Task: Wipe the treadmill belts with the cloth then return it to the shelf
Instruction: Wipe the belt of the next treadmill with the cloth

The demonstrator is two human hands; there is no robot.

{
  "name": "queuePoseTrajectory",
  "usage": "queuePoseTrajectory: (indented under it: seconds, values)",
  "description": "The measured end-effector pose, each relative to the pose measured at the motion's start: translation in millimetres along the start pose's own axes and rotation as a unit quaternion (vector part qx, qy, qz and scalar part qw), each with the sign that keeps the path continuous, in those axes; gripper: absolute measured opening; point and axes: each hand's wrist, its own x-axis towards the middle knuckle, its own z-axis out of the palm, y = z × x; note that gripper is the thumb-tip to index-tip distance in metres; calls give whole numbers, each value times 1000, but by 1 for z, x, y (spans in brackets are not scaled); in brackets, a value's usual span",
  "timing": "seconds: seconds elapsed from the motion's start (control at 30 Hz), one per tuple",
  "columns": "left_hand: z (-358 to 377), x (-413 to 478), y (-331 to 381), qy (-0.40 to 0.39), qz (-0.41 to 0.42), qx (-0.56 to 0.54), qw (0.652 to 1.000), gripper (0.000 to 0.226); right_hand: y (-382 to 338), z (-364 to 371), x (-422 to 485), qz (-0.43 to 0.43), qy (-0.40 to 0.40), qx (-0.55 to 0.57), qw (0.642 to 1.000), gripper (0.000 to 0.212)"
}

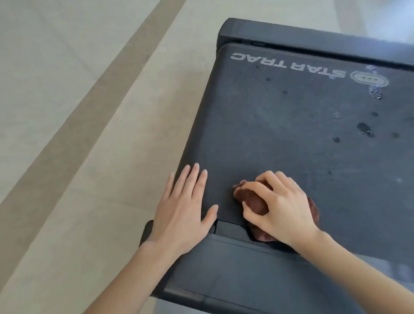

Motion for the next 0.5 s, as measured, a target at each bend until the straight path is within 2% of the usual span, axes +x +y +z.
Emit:
queuePoseTrajectory:
  seconds: [0.17,0.3,0.5]
  values:
    - [-2,81,50,5,125,9,992,71,49,-34,-52,113,15,-54,992,27]
    - [12,115,75,-4,135,10,991,73,70,-27,-35,125,36,-76,989,23]
    - [32,119,76,32,137,-17,990,69,131,1,59,212,70,-112,968,28]
